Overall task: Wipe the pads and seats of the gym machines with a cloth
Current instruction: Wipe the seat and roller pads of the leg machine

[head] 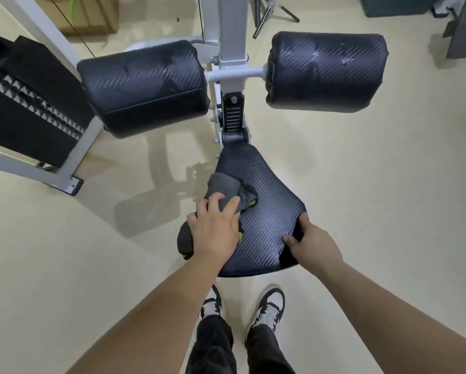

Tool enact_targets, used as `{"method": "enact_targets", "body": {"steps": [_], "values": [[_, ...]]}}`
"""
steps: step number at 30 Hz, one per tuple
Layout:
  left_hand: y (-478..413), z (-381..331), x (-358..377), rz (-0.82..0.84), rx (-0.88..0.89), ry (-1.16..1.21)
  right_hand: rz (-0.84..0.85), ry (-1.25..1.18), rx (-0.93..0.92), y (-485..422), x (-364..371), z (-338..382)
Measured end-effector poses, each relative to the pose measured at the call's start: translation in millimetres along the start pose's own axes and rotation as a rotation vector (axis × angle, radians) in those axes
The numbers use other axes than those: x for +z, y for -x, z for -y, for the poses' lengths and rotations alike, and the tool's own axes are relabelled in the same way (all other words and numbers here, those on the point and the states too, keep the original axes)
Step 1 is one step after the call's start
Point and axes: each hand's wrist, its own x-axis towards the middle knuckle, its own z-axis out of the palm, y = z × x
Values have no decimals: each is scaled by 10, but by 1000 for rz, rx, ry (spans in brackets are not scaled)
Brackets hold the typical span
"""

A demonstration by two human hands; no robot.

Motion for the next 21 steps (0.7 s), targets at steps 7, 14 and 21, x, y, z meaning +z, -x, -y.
{"method": "enact_targets", "body": {"steps": [7, 14, 21], "values": [[1085, -361, -58, 235, 98, 63, 127, -294, 62, 300, -161, -32], [1238, -800, -1220, 336, -206, 663, 481, -782, 244, 1378, -819, 176], [1212, -943, -2852, 184, -98, 1022, 439, -1068, -97, 2136, -1876, 907]]}}
